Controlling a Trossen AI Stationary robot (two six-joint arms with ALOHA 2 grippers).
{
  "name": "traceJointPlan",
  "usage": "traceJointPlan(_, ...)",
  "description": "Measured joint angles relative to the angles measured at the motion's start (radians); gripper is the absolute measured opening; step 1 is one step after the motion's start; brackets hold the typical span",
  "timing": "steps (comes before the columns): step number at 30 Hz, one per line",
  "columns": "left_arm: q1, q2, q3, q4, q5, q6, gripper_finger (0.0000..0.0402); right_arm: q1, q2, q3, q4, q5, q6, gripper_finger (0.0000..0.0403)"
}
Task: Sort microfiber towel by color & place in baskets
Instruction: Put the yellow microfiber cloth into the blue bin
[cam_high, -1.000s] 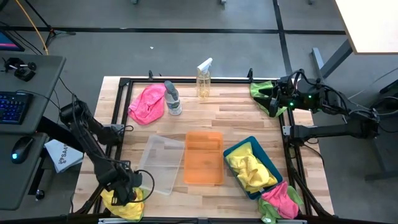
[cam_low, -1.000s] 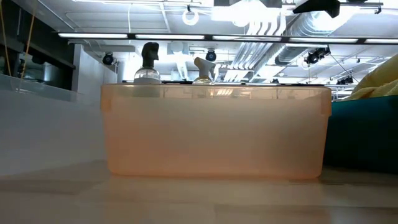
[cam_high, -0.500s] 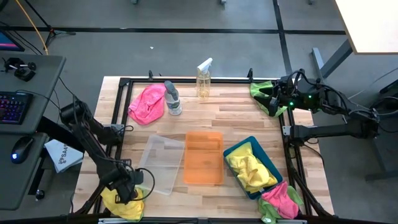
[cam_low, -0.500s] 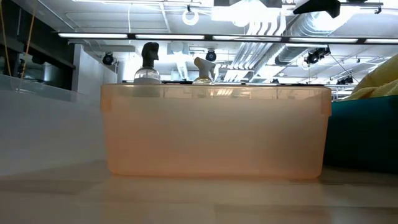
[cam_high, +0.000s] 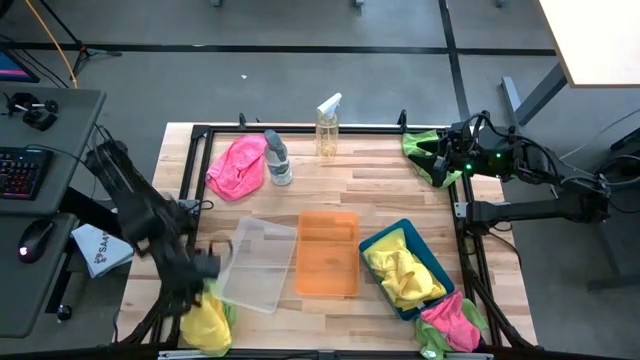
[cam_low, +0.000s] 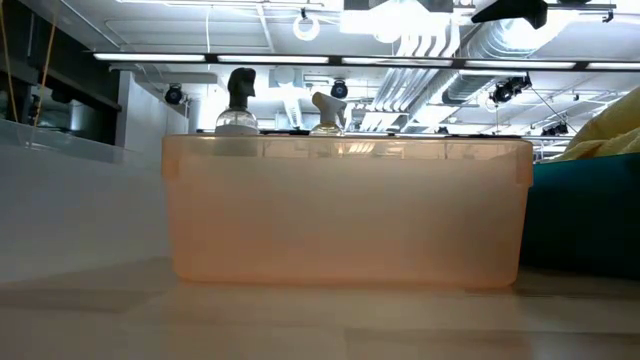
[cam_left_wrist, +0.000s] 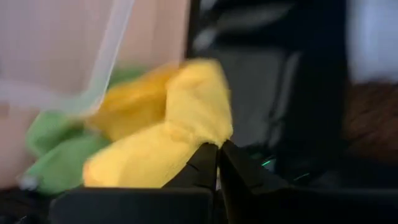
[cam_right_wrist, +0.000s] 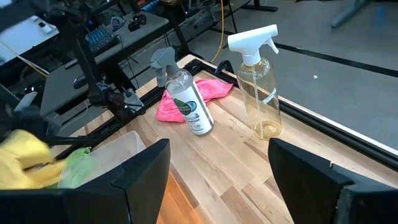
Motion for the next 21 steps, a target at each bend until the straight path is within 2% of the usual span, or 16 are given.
traceJointPlan(3, 0.101, -0.042, 0.112, -0.001, -0.141, 0.051, 0.0001, 0.0, 0.0, 0.0, 0.0, 0.0, 0.0, 0.0268)
traceJointPlan(6, 0.228, -0.031, 0.217, 0.016, -0.272, 0.243, 0.0, 0.0, 0.0, 0.0, 0.0, 0.0, 0.004, 0.0268)
traceJointPlan(8, 0.331, 0.0, 0.266, 0.058, -0.292, 0.416, 0.0, 0.0, 0.0, 0.0, 0.0, 0.001, 0.018, 0.0268)
traceJointPlan(12, 0.509, 0.099, 0.31, 0.25, -0.287, 0.744, 0.0, 0.0, 0.0, 0.0, 0.019, 0.01, 0.02, 0.0268)
traceJointPlan(15, 0.611, 0.193, 0.312, 0.478, -0.217, 0.934, 0.0, 0.0, -0.002, 0.0, 0.07, 0.012, 0.018, 0.0268)
traceJointPlan(18, 0.681, 0.308, 0.312, 0.704, -0.126, 1.034, 0.0, 0.0, -0.008, 0.0, 0.142, 0.012, -0.004, 0.0268)
traceJointPlan(21, 0.724, 0.426, 0.312, 0.922, -0.075, 1.068, 0.0, 0.0, -0.019, 0.0, 0.194, 0.012, -0.006, 0.0268)
